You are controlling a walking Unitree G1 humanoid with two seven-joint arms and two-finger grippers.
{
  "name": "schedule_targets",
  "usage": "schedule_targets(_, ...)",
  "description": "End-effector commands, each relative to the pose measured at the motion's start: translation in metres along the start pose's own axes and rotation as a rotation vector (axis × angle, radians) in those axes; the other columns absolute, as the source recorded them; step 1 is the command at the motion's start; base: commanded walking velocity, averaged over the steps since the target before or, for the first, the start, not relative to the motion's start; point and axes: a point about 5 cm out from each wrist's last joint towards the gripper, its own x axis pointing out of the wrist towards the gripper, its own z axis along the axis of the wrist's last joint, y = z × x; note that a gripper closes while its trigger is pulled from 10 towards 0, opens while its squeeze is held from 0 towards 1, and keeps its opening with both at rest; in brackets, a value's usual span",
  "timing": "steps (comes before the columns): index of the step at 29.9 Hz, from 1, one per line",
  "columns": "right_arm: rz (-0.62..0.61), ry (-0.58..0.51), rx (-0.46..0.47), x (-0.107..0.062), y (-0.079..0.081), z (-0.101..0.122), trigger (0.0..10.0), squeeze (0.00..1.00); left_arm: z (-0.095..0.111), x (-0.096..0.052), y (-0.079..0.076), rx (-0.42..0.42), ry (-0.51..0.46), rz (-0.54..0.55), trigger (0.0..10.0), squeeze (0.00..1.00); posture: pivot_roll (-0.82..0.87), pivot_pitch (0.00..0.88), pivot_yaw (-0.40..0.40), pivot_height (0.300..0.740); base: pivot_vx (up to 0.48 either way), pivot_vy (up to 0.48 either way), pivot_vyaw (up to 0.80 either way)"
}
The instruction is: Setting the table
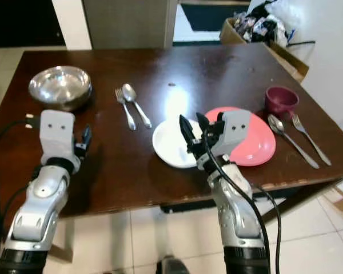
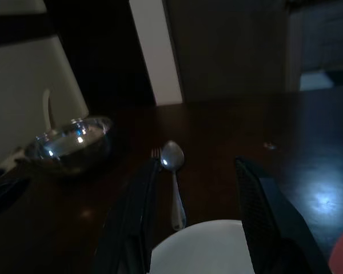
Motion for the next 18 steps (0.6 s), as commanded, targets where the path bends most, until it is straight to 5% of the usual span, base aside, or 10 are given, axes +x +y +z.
schedule_targets(1,0.041,0.001,0.007,-0.001,0.005,0.002,10.0,0.00,-0.001,0.000,0.004,0.018,-0.002,0.023,10.0,0.00,-0.12,0.046,0.062,0.740,0.461,0.000,0.00)
schedule_targets(7,0.121,0.018,0.007,0.001,0.014,0.002,10.0,0.00,0.003,0.002,0.018,0.070,-0.042,0.068,10.0,0.00,-0.11,0.048,0.058,0.740,0.425,0.000,0.00)
schedule_targets(11,0.130,0.015,0.004,0.003,0.014,0.003,10.0,0.00,0.003,0.005,0.024,0.124,-0.060,0.026,10.0,0.00,-0.11,0.048,0.058,0.740,0.000,0.000,0.00)
schedule_targets(18,0.150,0.014,0.002,0.004,0.014,0.006,10.0,0.00,0.010,0.018,0.038,0.185,-0.060,-0.242,10.0,0.00,-0.11,0.046,0.060,0.740,0.000,0.000,0.00)
